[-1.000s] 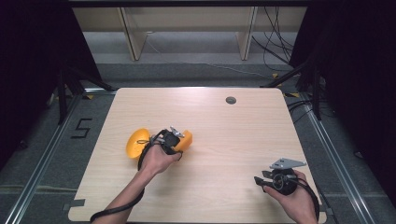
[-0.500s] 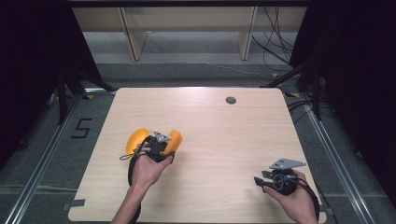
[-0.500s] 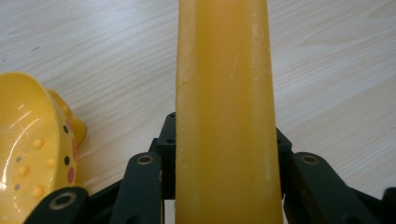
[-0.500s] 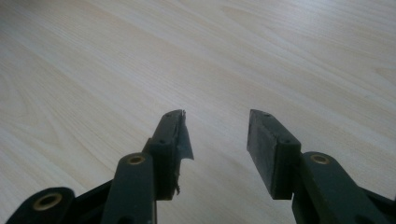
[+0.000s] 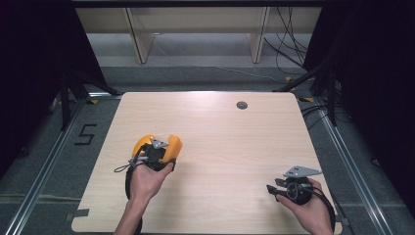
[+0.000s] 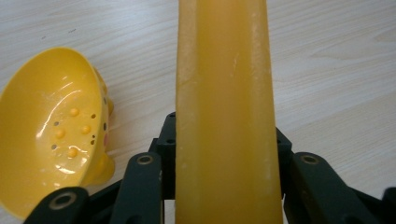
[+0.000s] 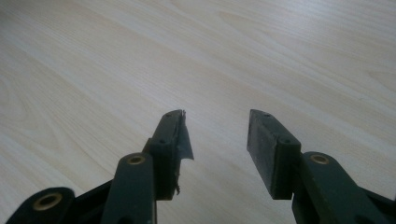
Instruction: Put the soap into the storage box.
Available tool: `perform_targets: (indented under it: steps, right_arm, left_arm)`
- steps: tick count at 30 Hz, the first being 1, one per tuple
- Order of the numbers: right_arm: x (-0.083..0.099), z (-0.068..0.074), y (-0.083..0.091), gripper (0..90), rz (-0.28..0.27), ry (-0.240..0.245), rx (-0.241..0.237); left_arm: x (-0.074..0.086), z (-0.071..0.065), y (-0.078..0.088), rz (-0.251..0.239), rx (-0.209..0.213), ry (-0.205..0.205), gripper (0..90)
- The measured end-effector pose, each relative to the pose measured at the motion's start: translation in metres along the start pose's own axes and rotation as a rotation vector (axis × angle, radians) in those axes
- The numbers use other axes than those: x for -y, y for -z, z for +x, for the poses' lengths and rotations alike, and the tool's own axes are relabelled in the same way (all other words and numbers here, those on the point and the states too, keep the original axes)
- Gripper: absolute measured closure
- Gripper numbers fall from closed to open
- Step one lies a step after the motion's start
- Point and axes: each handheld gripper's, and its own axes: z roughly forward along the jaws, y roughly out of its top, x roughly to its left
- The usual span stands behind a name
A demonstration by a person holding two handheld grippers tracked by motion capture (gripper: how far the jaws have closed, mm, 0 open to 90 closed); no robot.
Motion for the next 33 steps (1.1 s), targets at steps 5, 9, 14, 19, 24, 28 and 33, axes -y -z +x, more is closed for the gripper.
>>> perform_targets:
  steps: [5,9,14,19,24,28,33]
  right_arm:
    - [0.000,-0.001,0.000,56.3,-0.010,0.012,0.012]
    - [0.000,0.001,0.002,56.2,-0.008,-0.012,0.009]
    - [0.000,0.001,0.002,56.1,-0.017,-0.023,0.015]
    - [0.000,0.001,0.003,56.0,-0.013,-0.020,0.016]
    - [0.001,0.000,0.001,56.0,-0.023,-0.003,0.020]
    - [0.000,0.001,0.002,56.0,-0.013,-0.020,0.015]
    - [0.000,0.001,0.003,56.0,-0.016,-0.026,0.015]
  left_arm:
    - [0.006,0.004,0.009,-0.012,0.000,0.008,60.7]
    - [0.006,0.008,0.015,-0.018,-0.005,0.022,60.7]
    - [0.005,0.016,0.022,-0.030,-0.026,0.056,60.7]
    - [0.005,0.023,0.027,-0.041,-0.045,0.085,60.7]
    - [0.005,0.028,0.029,-0.047,-0.050,0.104,60.7]
    - [0.004,0.031,0.030,-0.044,-0.062,0.114,60.7]
    - [0.002,0.036,0.030,-0.031,-0.079,0.119,60.7]
